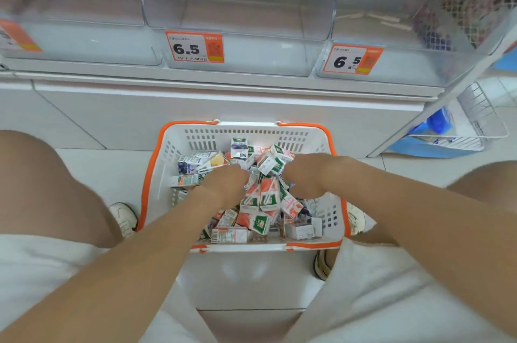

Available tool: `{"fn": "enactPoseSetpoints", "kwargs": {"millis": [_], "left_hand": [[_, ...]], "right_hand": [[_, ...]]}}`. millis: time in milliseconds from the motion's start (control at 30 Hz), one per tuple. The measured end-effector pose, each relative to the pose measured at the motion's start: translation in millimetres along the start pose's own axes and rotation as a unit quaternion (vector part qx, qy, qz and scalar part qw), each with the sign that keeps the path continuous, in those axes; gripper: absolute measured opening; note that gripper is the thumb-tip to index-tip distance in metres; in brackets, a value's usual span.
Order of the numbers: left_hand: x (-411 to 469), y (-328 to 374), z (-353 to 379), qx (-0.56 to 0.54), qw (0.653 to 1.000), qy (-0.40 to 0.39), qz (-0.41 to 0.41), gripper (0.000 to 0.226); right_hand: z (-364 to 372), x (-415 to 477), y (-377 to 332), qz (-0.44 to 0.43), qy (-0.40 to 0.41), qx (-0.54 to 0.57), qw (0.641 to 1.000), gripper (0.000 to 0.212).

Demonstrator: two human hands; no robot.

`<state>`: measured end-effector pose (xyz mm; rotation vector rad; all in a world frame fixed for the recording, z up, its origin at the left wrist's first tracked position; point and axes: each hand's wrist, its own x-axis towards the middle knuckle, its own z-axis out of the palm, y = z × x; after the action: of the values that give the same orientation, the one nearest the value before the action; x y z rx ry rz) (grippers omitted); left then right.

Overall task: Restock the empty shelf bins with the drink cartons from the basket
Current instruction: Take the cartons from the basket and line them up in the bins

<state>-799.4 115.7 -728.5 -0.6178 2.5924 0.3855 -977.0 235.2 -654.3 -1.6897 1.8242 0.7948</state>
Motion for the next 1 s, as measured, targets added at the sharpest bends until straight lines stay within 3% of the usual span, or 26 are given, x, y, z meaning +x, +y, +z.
{"fn": "enactPoseSetpoints", "kwargs": {"millis": [100,167,233,333,400,500,633,767,867,1000], "left_hand": [[-1.3,-9.0,2.0,0.011,0.997,0.001,-0.071,0.008],[-0.7,-16.7,4.9,0.012,0.996,0.013,-0.086,0.012],[3.5,-19.4,7.3,-0.014,0.997,0.049,-0.054,0.021],[15.0,-6.0,11.7,-0.101,0.993,0.058,0.036,0.03],[26.4,9.7,20.4,-0.114,0.99,0.037,0.077,0.042],[43.1,30.5,37.5,-0.046,0.994,0.015,0.094,0.067],[58.4,49.1,42.1,0.059,0.996,0.03,0.064,0.085],[64.9,53.3,36.9,0.04,0.997,0.024,0.063,0.074],[64.0,42.4,26.0,-0.069,0.997,0.002,0.046,0.052],[53.1,35.7,12.1,-0.195,0.98,0.005,-0.026,0.05]], "right_hand": [[-40.4,11.5,-17.4,-0.045,0.066,-0.012,0.997,0.028],[-52.8,19.1,-18.1,-0.052,0.06,-0.049,0.996,0.025],[-49.5,27.5,-7.6,-0.033,0.039,-0.092,0.994,0.008],[-25.8,44.6,14.0,0.011,0.012,-0.094,0.995,0.011],[-2.1,59.5,25.9,0.037,-0.007,-0.07,0.997,0.025],[25.6,76.4,33.5,0.047,0.011,-0.055,0.997,0.043],[38.1,90.7,43.6,0.01,0.055,-0.117,0.992,0.044],[40.5,91.6,50.9,-0.015,0.061,-0.134,0.989,0.043],[33.3,81.3,59.1,-0.031,0.059,-0.09,0.994,0.038],[8.9,61.6,71.3,-0.013,0.052,0.021,0.998,0.045]]}}
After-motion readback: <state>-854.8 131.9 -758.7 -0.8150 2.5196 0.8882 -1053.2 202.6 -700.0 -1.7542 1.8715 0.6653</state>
